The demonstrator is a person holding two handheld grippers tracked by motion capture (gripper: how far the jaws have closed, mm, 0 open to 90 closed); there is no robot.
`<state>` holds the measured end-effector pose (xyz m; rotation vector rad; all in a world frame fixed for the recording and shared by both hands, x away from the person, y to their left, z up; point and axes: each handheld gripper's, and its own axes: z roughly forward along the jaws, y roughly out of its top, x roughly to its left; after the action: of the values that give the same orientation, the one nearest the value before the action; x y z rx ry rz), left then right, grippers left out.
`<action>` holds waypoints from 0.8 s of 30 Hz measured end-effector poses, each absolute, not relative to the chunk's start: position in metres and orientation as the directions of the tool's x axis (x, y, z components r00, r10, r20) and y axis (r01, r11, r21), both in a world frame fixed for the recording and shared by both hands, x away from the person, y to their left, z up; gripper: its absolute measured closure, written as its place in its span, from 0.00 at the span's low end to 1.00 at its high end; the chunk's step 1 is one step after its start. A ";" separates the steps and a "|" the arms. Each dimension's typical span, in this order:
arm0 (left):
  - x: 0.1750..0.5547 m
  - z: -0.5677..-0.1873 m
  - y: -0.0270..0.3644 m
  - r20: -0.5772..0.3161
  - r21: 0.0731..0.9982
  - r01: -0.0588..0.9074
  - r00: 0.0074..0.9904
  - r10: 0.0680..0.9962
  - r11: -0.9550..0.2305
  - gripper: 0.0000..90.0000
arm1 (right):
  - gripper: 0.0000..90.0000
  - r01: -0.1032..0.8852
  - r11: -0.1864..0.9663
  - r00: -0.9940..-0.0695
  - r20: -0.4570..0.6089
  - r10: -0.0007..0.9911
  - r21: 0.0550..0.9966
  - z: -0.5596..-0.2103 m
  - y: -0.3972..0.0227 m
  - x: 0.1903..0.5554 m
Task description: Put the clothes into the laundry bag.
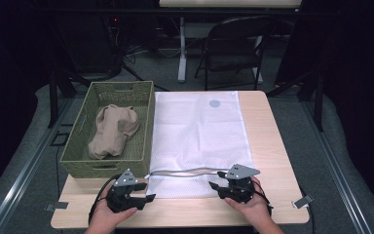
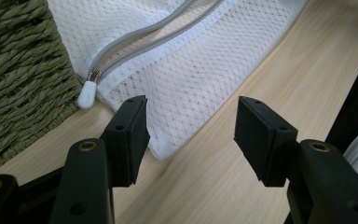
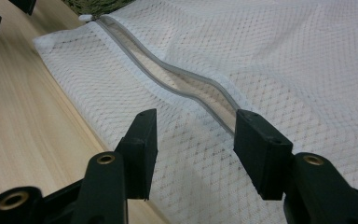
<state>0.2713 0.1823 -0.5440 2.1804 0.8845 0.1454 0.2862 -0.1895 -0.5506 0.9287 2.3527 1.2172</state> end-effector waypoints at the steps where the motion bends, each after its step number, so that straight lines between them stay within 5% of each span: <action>1: 0.271 -0.544 0.182 -0.169 0.693 0.550 0.753 0.636 -0.466 0.49 | 0.54 0.397 0.421 -0.731 0.004 0.683 0.816 -0.551 -0.190 0.286; 24: 0.265 -0.529 0.184 -0.176 0.698 0.564 0.732 0.658 -0.441 0.45 | 0.51 0.387 0.418 -0.735 0.001 0.678 0.822 -0.549 -0.189 0.287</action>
<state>0.2652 0.1845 -0.5291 2.1551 0.9186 0.1553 0.2870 -0.1885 -0.5486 0.9177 2.3464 1.2284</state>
